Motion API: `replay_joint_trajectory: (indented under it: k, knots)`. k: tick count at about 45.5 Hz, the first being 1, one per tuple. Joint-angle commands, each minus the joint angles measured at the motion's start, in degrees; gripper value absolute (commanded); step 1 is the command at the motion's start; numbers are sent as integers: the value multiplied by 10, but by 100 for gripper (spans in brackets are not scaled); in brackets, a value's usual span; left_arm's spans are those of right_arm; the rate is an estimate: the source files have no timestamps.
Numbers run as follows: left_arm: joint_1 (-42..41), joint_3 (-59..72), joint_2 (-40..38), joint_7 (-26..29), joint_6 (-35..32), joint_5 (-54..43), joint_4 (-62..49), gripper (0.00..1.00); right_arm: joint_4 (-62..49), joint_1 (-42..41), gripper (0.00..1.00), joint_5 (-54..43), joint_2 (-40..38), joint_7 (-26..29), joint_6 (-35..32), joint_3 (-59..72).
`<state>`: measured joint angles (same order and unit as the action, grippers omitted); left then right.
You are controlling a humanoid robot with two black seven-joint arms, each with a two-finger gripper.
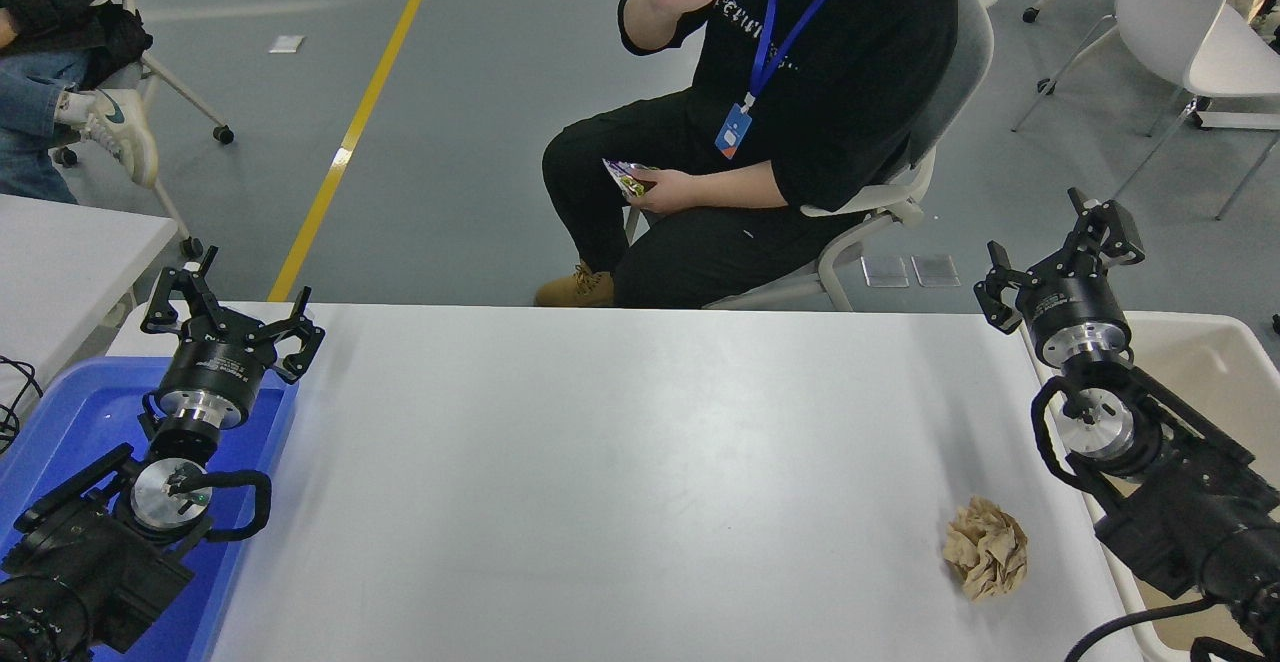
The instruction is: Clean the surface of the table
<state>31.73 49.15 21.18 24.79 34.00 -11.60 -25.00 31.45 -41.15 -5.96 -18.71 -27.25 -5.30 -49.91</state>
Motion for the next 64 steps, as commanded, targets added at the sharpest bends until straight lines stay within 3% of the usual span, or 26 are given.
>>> replay_joint_trajectory:
  k: [1, 14, 23, 35, 49, 64]
  knots:
    - [0, 0, 0, 0, 0, 0, 0, 100, -2, -31, 98, 4, -47, 2, 3, 23]
    - [0, 1, 0, 0, 0, 0, 0, 100, 4, -50, 98, 2, -114, 3, -8, 123]
    - [0, 0, 0, 0, 0, 0, 0, 100, -21, -118, 98, -5, -178, 7, -10, 287]
    - [0, 1, 0, 0, 0, 0, 0, 100, -49, -196, 98, -31, -194, 7, -11, 523]
    - [0, 0, 0, 0, -1, 0, 0, 100, -37, -254, 98, -207, -190, 3, -37, 787]
    - [0, 1, 0, 0, 0, 0, 0, 100, 46, -323, 98, -430, -196, -13, -39, 896]
